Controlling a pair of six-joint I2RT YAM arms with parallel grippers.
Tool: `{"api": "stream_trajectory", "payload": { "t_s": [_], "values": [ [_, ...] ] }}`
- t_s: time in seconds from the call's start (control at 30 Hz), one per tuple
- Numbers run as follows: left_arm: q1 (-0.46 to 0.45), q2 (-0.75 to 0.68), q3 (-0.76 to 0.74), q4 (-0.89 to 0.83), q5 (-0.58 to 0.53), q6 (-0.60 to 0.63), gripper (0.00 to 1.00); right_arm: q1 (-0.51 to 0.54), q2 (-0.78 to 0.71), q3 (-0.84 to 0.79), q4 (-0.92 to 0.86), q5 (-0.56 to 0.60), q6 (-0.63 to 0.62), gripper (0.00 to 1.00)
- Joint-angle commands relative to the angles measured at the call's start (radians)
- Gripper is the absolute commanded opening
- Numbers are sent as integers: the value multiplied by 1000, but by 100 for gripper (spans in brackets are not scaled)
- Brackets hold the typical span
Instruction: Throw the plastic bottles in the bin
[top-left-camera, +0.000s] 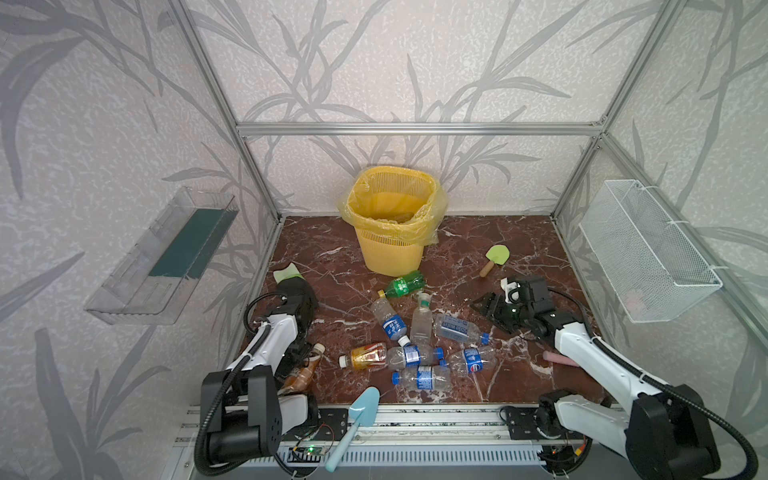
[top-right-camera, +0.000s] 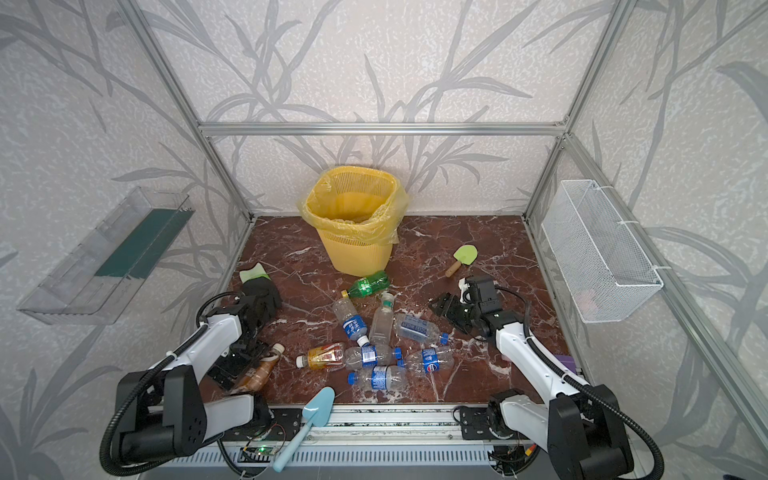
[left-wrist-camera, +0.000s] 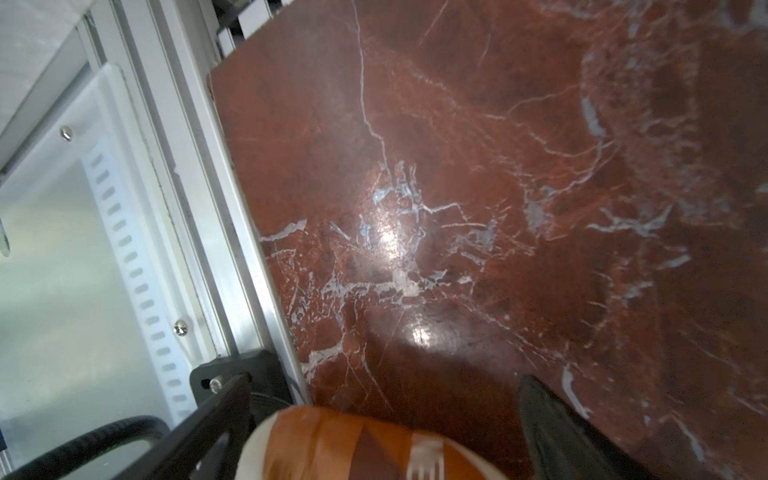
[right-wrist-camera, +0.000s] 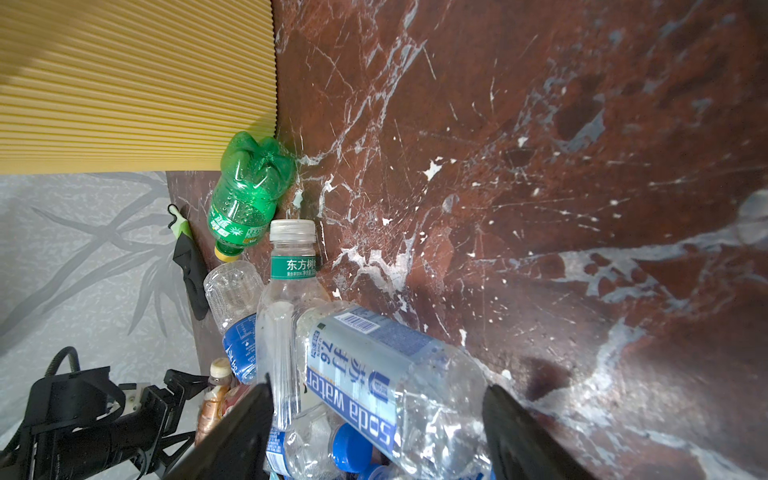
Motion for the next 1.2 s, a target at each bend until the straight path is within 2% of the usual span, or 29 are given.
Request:
{"api": "stream_trajectory", "payload": {
  "t_s": [0.0, 0.13, 0.27, 0.43, 0.6, 0.77, 1.17],
  "values": [
    [15, -2, -26, 31, 50, -36, 100, 3, -3, -6, -7, -3, -11, 79],
    [22, 1, -55, 95, 137, -32, 100, 4, -9, -10, -11, 2, -11, 79],
    [22, 2, -5, 63, 193, -1, 99, 4, -18, -13, -20, 9, -12, 79],
    [16, -67, -29, 127, 347, -23, 99, 5, -25, -17, -26, 17, -10, 79],
    [4, -133, 4, 104, 394, -9, 98, 4, -37, -16, -36, 26, -9, 79],
    [-22, -207, 5, 122, 512, 19, 99, 4, -35, -5, -43, 28, -8, 79],
    [-147, -296, -12, 42, 562, 33, 99, 8, -38, -4, -57, 33, -11, 79]
  ]
}}
